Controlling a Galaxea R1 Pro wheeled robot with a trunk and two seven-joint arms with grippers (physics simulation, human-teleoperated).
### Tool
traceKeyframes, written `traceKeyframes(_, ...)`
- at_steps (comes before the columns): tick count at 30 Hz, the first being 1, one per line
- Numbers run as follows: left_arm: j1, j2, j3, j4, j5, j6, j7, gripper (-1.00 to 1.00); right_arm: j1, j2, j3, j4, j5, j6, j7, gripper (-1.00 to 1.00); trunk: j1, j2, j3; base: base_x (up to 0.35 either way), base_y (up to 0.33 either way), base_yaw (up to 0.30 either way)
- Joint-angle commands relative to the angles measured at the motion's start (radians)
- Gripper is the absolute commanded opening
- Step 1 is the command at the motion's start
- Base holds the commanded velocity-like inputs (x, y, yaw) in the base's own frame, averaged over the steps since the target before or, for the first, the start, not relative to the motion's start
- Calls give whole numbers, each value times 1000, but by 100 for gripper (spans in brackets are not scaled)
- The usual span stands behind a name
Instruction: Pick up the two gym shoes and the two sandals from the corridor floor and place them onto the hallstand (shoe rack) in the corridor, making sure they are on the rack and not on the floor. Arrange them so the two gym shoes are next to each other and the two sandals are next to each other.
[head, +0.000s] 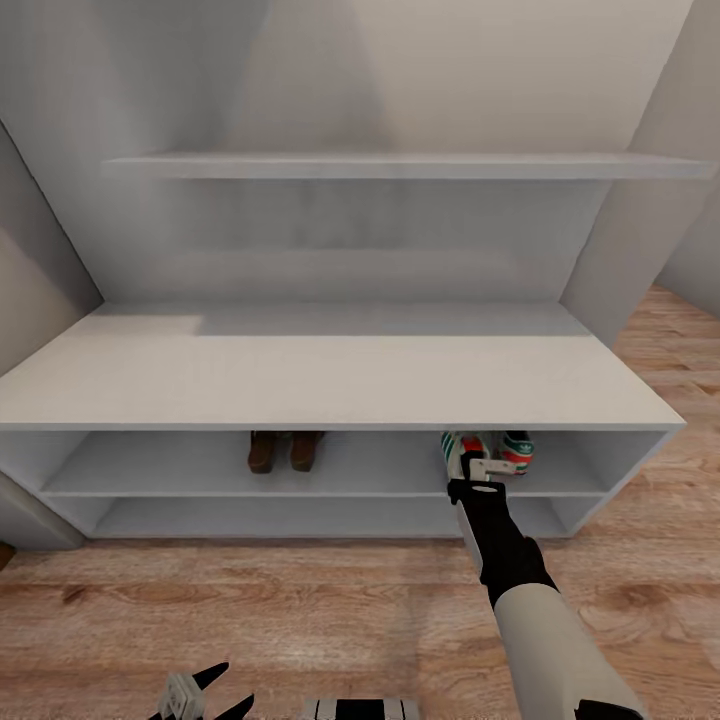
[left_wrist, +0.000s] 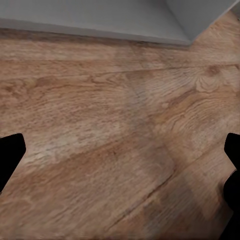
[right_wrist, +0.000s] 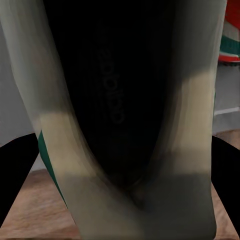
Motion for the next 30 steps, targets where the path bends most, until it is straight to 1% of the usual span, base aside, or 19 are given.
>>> traceKeyframes(1, -1, 0, 1, 1, 2, -5, -3, 100, -1, 1, -2, -2, 9, 6, 2, -100, 0, -1, -6, 0, 0, 0)
traceKeyframes(4, -1, 0, 1, 1, 1, -5, -3, 100, -1, 1, -3, -4, 9, 6, 2, -100, 2, -1, -22, 0, 0, 0)
traceKeyframes(8, -1, -1, 1, 2, 1, -4, -1, 100, -1, 1, -3, -5, 9, 6, 2, -100, 2, -1, -27, 0, 0, 0)
traceKeyframes(17, -1, -1, 9, 4, 1, -5, -3, 100, -1, 1, -3, -5, 9, 6, 2, -100, 2, -1, -29, 0, 0, -5)
traceKeyframes(25, -1, -1, 4, 4, 0, -5, 2, 100, -1, 1, -3, -5, 9, 6, 2, -100, 2, -1, -29, 3, 0, -118)
traceKeyframes(30, -1, -1, 3, 5, 0, -5, 3, 100, -1, 1, -3, -6, 9, 6, 2, -100, 2, -1, -29, 180, 0, -21)
